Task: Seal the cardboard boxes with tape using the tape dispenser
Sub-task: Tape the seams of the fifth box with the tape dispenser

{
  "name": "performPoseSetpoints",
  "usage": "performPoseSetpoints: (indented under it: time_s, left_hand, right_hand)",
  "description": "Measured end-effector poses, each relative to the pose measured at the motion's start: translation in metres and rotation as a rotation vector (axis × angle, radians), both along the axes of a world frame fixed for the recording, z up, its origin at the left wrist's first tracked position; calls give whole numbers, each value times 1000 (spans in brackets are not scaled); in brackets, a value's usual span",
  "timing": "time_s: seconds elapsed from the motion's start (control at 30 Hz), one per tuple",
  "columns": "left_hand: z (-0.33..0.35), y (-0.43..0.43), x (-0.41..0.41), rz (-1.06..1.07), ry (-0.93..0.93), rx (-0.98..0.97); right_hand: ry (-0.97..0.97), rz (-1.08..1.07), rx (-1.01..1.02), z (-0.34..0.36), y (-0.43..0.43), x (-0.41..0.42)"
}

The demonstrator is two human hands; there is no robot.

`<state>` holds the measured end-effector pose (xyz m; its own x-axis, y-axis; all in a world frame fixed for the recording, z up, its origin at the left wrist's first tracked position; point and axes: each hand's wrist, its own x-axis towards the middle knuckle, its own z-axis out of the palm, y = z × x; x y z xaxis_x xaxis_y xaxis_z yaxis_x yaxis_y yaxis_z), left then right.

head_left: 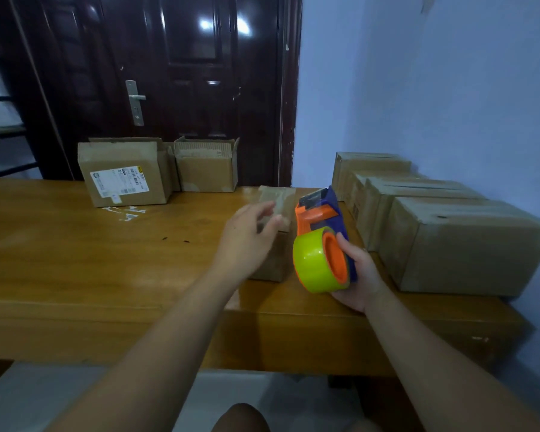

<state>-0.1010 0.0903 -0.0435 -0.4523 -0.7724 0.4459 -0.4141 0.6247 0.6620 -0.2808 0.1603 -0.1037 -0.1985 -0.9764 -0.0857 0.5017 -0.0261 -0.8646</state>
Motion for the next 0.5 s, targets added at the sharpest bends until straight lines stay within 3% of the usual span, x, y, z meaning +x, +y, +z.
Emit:
performPoseSetpoints:
  time_s: [0.17, 0.23, 0.33, 0.5]
  left_hand:
    - [14, 37, -19, 140, 39, -193]
    - [17, 42, -23, 143, 65, -178]
    - [20, 44, -24, 136, 199, -34]
    - [23, 51, -18, 108, 608, 324]
  right_hand:
    - [203, -49, -179, 6, 6, 7]
    - [324, -84, -234, 12, 11, 9]
    - [486, -185, -255, 22, 17, 14]
    - [627, -255, -334, 37, 19, 23]
